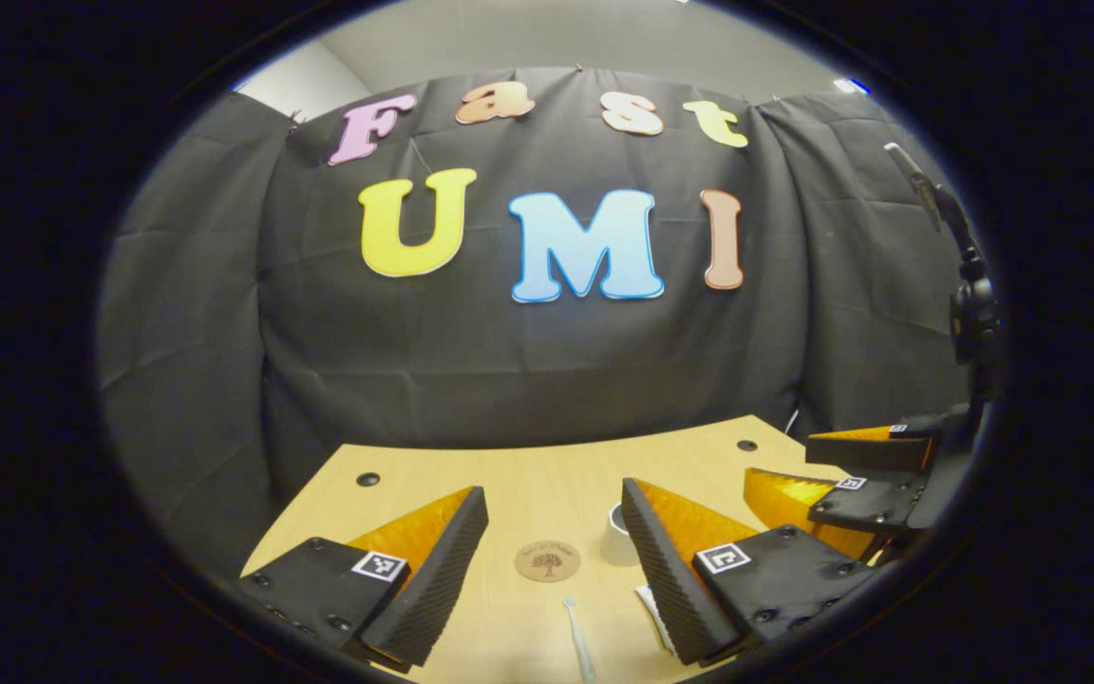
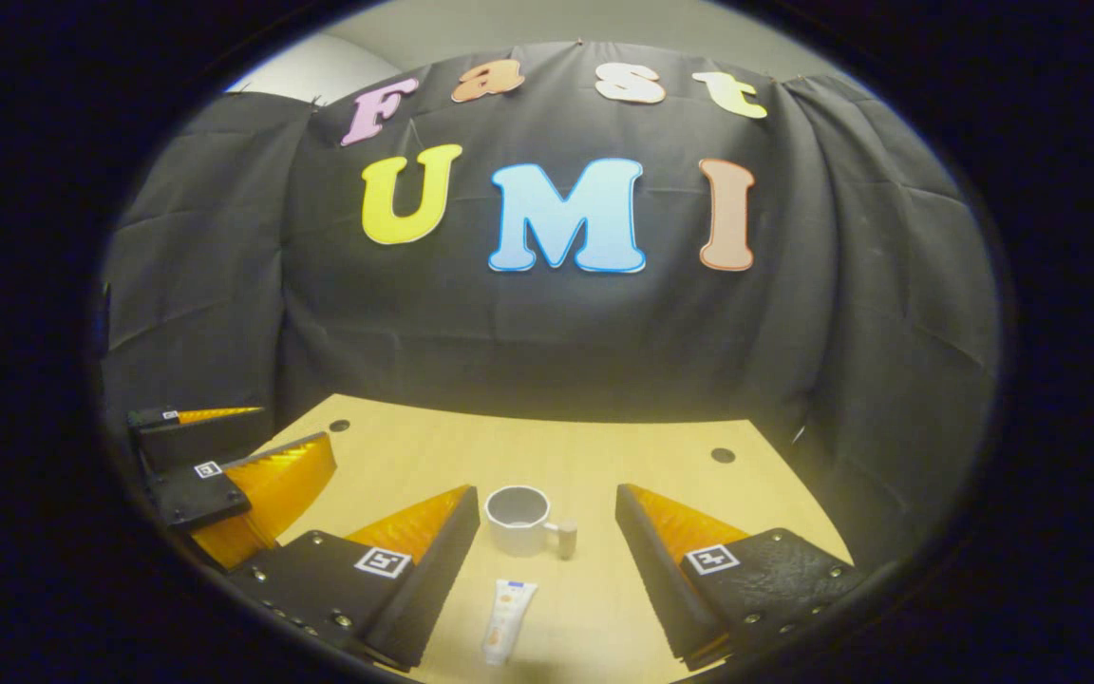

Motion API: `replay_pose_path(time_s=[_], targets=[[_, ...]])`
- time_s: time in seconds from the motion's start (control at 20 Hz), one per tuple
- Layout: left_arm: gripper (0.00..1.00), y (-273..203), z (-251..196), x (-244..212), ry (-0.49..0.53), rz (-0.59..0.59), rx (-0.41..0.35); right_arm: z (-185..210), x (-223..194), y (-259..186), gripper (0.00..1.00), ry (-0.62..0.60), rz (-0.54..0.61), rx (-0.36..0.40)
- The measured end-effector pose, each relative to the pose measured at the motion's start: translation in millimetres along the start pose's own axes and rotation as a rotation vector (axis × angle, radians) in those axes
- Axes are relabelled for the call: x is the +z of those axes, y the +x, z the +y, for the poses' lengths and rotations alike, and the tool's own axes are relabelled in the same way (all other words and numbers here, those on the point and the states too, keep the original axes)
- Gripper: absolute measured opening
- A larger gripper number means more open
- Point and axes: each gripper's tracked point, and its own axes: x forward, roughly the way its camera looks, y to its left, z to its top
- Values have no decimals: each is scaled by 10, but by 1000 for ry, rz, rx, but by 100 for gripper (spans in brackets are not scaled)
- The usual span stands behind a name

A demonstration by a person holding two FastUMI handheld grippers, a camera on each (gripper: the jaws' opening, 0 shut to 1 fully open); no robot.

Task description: Put the toothbrush and toothpaste on the desktop into the cup, then pick up the cup and place it on the coaster on the desktop.

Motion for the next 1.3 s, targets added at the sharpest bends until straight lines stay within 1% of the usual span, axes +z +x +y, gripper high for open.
replay_pose_path(time_s=[0.05,0.1,0.2,0.25,0.3,0.35,0.65,0.75,0.8,0.85,0.95,1.0,1.05,1.3], targets=[[92,15,1,-62,-1,16,0,9,-52,26,89,2,14,6],[92,24,-4,-128,-4,34,-1,18,-94,43,89,2,30,10],[98,62,-9,-266,-14,72,-2,46,-206,88,89,3,65,23],[95,75,-12,-335,-20,90,-3,60,-276,119,89,3,88,30],[98,91,-21,-407,-27,109,-4,75,-360,153,89,2,125,38],[95,108,-12,-470,-33,128,-2,113,-484,177,89,3,154,52],[95,163,-16,-851,-64,225,-4,189,-788,222,89,8,248,80],[95,190,-26,-955,-63,253,-3,237,-918,243,89,23,282,101],[98,202,-36,-1013,-66,267,-6,242,-975,260,89,29,298,106],[95,213,-45,-1075,-72,284,-11,254,-1030,283,90,32,316,112],[95,224,-47,-1226,-84,324,-10,266,-1123,352,89,43,353,117],[92,224,-35,-1280,-89,347,-8,267,-1171,381,89,51,373,118],[95,222,-30,-1362,-93,371,-6,279,-1222,393,89,59,393,119],[96,268,-3,-1810,-113,488,6,271,-1554,458,90,85,498,119]])
